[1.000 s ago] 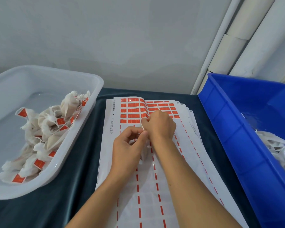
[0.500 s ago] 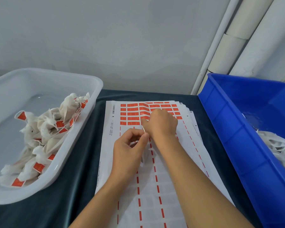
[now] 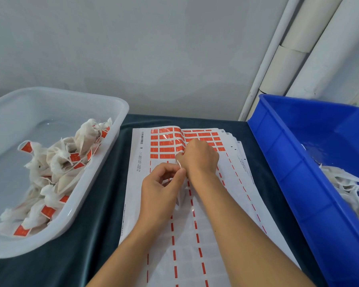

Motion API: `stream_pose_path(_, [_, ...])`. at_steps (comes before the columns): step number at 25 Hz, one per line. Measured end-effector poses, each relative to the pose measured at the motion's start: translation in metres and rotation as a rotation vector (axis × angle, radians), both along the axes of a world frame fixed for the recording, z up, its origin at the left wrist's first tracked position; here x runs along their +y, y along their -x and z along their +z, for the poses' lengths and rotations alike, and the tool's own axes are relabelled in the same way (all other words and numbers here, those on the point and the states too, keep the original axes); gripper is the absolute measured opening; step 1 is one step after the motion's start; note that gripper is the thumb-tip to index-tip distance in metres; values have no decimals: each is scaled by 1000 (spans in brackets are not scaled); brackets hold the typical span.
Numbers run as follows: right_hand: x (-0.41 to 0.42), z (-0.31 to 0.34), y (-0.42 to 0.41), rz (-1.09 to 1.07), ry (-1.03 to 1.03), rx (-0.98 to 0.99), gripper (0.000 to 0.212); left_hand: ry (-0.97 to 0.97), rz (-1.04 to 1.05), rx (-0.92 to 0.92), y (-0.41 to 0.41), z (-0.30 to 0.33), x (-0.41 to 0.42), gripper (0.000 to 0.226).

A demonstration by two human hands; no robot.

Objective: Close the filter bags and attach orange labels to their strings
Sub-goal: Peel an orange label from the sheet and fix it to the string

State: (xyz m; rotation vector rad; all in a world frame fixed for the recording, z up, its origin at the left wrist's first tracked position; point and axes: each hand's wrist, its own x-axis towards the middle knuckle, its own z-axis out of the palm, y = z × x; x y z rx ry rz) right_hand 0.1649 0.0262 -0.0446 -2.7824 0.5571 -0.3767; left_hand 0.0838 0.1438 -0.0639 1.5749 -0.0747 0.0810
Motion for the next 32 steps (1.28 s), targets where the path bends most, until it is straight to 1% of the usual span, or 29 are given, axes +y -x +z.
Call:
stream_pose_path(6, [-3,5,-7,-4,-48,33,29,-14,-12,2,0,0,0,11])
stream_pose_path(10, [1,6,-9,13,29,33,31,-5,-13,2,-1,-1,0,9])
stream_pose_path(13, [4,8,-9,34,110,34,26,-1,-7,12,-1,-2,0,8])
stream_pose_path(19, [2,8,-6,45,126,43,21,-2,-9,5,0,1,1,8])
stream_pose_path(21, [-1,7,-5,16,109,43,20,-2,-12,6,0,2,1,8])
stream_pose_path(23, [-9,3,-1,-20,53,33,24,5,-15,3,1,3,1,8])
stream_pose_path(27, [-15,-9,10,-59,-54,-25,43,21,-20,-2,1,4,1,8])
stream_pose_path(32, [-6,-15,15,-73,-82,-86,34,17,-24,-23,0,2,2,11])
